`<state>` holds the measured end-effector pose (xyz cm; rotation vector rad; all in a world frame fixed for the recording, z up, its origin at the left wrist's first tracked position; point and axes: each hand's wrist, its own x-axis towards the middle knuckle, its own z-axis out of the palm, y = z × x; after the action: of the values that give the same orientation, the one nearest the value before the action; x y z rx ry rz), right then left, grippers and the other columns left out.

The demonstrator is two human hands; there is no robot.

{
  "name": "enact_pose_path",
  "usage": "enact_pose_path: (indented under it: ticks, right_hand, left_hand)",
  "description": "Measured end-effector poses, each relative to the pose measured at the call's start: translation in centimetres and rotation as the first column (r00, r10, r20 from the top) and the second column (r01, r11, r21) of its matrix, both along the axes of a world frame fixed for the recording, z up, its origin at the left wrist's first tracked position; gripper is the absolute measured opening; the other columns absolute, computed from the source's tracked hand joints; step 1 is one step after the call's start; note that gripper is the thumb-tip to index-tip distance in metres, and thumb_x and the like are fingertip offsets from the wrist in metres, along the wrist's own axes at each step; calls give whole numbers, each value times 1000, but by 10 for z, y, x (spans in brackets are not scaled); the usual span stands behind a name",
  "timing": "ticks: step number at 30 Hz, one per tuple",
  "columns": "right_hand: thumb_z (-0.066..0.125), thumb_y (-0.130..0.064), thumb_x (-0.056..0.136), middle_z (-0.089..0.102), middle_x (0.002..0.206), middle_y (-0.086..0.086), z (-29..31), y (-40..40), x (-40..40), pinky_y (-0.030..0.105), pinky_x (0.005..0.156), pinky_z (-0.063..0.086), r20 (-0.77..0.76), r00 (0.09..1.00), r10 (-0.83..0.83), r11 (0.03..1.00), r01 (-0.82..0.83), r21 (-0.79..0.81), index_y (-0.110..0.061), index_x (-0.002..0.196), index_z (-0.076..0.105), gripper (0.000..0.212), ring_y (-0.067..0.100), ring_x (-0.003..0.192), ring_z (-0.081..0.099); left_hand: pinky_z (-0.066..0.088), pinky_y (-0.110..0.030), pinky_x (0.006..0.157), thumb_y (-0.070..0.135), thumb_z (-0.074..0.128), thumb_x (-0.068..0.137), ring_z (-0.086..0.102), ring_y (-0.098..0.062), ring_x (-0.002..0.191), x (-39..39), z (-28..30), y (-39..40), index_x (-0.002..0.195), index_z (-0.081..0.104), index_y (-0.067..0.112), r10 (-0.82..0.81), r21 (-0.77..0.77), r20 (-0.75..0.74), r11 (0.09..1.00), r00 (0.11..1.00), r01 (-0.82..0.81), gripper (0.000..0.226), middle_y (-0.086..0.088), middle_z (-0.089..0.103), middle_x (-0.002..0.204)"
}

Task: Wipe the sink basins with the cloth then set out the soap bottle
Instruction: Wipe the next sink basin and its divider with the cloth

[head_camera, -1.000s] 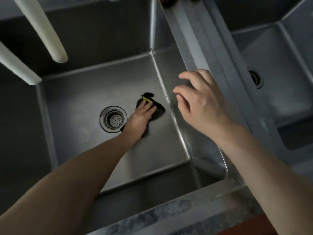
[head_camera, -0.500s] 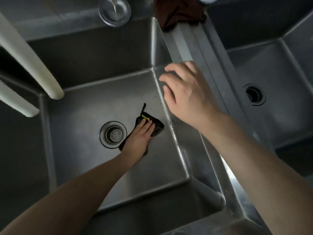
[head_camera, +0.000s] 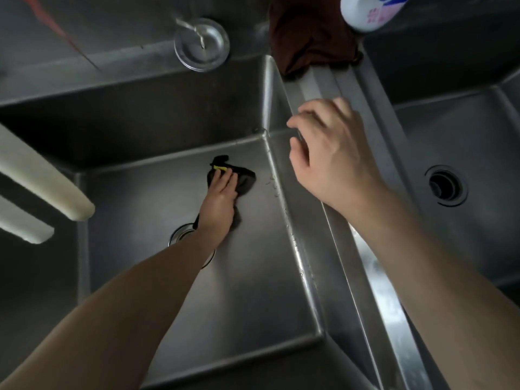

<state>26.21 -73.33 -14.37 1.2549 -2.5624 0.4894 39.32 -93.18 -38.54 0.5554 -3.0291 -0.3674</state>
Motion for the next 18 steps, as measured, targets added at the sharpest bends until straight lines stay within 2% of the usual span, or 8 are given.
enact_pose_path:
  ticks: [2, 4, 6, 7, 9, 12, 15, 18]
  right_hand:
    - [56, -25, 94, 65, 117, 7, -1, 0, 0, 40, 89, 43, 5, 1000, 8, 1000, -8, -13, -10, 110, 72, 27, 31, 111, 55]
    - [57, -26, 94, 65, 114, 8, -1, 0, 0, 39, 88, 43, 10, 1000, 1, 999, 0, -40, -10, 107, 73, 26, 31, 109, 55]
    - [57, -28, 94, 65, 113, 8, -1, -1, 0, 39, 88, 43, 12, 1000, -7, 999, 8, -43, -9, 105, 73, 27, 32, 108, 55]
    - [56, -30, 94, 64, 113, 8, -2, -1, 0, 38, 88, 43, 15, 1000, -6, 999, 7, -35, -10, 105, 72, 28, 31, 108, 54]
    - [56, -31, 95, 64, 114, 7, -2, -1, -1, 38, 89, 43, 30, 1000, -6, 999, 7, -34, -10, 105, 72, 29, 30, 109, 54]
    - [56, -32, 95, 64, 115, 7, -3, -1, -2, 38, 91, 44, 45, 999, -5, 998, 7, -55, -10, 106, 72, 29, 29, 110, 53]
    - [56, -33, 95, 64, 117, 7, -4, -1, -2, 37, 93, 44, 67, 998, -5, 998, 9, -64, -11, 107, 73, 30, 28, 112, 53]
    - [56, -32, 95, 63, 117, 7, -4, -1, -2, 39, 94, 44, 77, 997, 6, 997, 0, -78, -10, 106, 74, 30, 29, 113, 53]
  left_hand:
    - [-4, -33, 126, 18, 39, 107, 8, -31, 154, -11, 3, -7, 156, 22, 6, 128, -69, 6, 989, 992, -128, 54, -13, 20, 165]
    - [5, -36, 126, 19, 37, 107, 9, -33, 154, -21, 11, -9, 158, 21, 8, 308, -89, 50, 949, 950, -303, 54, -14, 14, 166]
    - [11, -42, 126, 10, 37, 103, 7, -37, 153, -31, 21, -8, 160, 9, 19, 484, 106, 45, 867, 874, -486, 64, -15, 6, 166]
    - [10, -46, 125, 7, 36, 100, 5, -41, 153, -35, 25, -8, 159, 0, 20, 446, 114, 129, 881, 886, -460, 70, -17, 4, 166]
    - [7, -45, 125, 10, 29, 105, 4, -39, 153, -50, 28, -12, 158, -6, 9, 486, -88, 229, 873, 843, -479, 63, -19, 4, 166]
    - [10, -31, 125, 19, 30, 109, 8, -25, 155, -67, 26, -20, 159, 11, 5, 709, 220, 58, 678, 703, -701, 56, -12, 10, 167]
    - [14, -30, 124, 24, 30, 110, 7, -21, 155, -81, 21, -20, 158, 14, 3, 717, 260, 26, 668, 697, -697, 55, -11, 10, 167]
    - [32, -34, 116, 14, 43, 103, 36, -29, 142, -98, 20, -2, 149, 35, 1, 715, 378, -52, 660, 697, -649, 49, -17, 37, 154]
